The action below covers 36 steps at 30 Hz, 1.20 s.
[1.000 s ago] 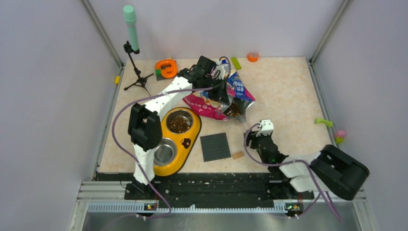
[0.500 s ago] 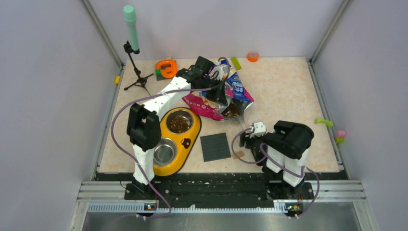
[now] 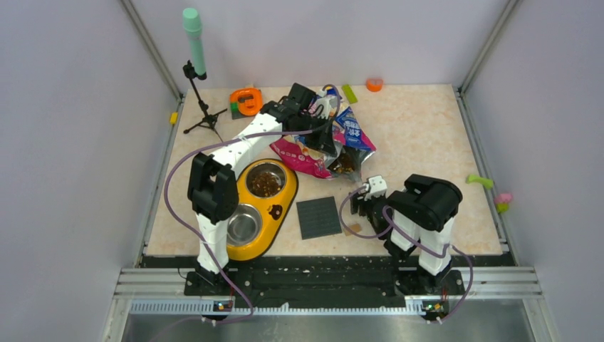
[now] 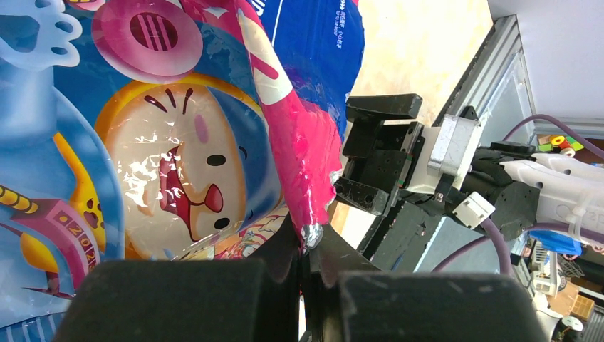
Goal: Serve the pet food
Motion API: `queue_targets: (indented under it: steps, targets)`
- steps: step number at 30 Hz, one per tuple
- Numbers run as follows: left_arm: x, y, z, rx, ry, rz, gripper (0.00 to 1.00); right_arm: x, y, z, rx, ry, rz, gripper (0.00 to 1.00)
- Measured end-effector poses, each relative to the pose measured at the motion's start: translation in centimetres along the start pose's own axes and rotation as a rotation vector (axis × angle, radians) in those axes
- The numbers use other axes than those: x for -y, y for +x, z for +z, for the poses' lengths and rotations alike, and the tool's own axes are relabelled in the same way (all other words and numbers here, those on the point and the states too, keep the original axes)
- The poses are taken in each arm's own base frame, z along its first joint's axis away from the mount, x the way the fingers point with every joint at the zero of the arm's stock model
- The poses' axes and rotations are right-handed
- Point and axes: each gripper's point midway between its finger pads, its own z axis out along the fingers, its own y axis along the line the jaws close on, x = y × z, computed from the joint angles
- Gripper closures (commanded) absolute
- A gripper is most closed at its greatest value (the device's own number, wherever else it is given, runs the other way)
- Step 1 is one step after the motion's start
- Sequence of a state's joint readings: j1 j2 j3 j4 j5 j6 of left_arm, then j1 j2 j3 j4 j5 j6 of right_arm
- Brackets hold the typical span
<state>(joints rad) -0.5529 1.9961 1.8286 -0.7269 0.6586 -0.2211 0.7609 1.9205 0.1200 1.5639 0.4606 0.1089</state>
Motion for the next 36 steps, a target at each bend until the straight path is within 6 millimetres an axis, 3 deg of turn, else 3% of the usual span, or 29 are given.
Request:
queue_targets:
  steps: [6, 17, 25, 29, 32, 36]
  targets:
    - [0.0, 0.0, 0.0, 0.000, 0.002, -0.001, 1.00, -0.4, -0.2, 0.8, 0.001, -0.051, -0.008, 0.53]
    - [0.0, 0.0, -0.1, 0.001, 0.001, -0.014, 1.00, -0.7, -0.3, 0.8, 0.001, -0.096, -0.011, 1.00]
    - [0.4, -0.3, -0.4, 0.003, 0.001, -0.032, 1.00, -1.0, -0.9, -1.8, -0.020, -0.150, 0.059, 1.00]
    - [0.7, -0.8, -1.1, 0.009, -0.004, -0.040, 1.00, -2.4, -3.3, -1.0, -0.061, -0.168, 0.124, 1.00]
    - [0.8, -1.2, -1.6, 0.014, -0.009, -0.042, 1.00, -3.0, -6.2, -0.3, -0.108, -0.160, 0.132, 1.00]
    - [0.8, -1.2, -1.9, 0.012, -0.012, -0.048, 1.00, -2.9, -8.4, -0.9, -0.196, -0.151, 0.115, 1.00]
